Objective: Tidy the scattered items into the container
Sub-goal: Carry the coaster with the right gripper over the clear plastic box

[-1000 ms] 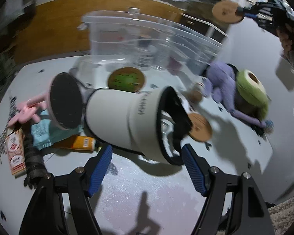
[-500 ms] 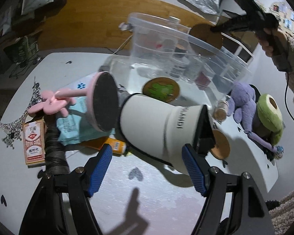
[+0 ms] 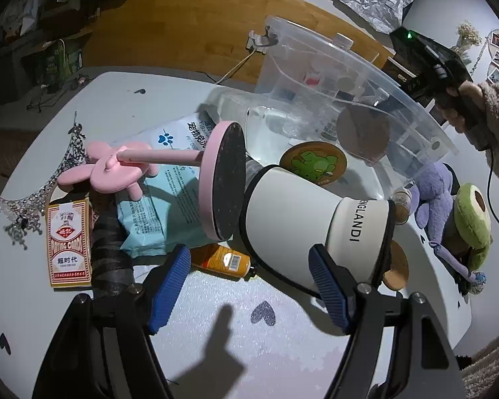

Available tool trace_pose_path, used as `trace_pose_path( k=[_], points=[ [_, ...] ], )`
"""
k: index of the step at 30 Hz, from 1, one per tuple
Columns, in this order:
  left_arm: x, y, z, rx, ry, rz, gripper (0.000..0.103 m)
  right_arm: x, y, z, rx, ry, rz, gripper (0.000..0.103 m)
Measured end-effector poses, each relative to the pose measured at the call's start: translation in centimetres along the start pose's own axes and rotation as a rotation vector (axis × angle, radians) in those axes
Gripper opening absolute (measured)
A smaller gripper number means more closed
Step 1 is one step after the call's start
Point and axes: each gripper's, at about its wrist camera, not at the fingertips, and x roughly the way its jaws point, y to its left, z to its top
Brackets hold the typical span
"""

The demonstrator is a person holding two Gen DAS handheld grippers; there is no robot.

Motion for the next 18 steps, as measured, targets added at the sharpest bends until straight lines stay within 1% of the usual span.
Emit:
trace_pose_path(
  k=[3,7,12,15,18],
  points=[
    [0.4,-0.2,0.2,0.007,0.005,-0.005,0.073,1.3,-1.5,-0.1,0.042,0.046,-0.005,0.01],
    [0.7,-0.2,0.4,0.004,0.007,-0.006,0.073,2.1,-2.8,0.1,0.092,0.082,-0.007,0.01],
    [1.2,0.0,0.3,-0.004,0.017,0.0,0.073,2.7,-3.7,1.0,0.108,0.12,0.006,0.01],
    [1.2,0.0,0.3,-0.002,0.017,0.002,0.073,3.6,-4.1,1.5,0.096,0.146,-0.039,0.01],
    [1.2,0.0,0.2,-0.003,0.017,0.003,0.073,4.2,-5.0,1.4,0.096,0.196,-0.09,0.01]
  ],
)
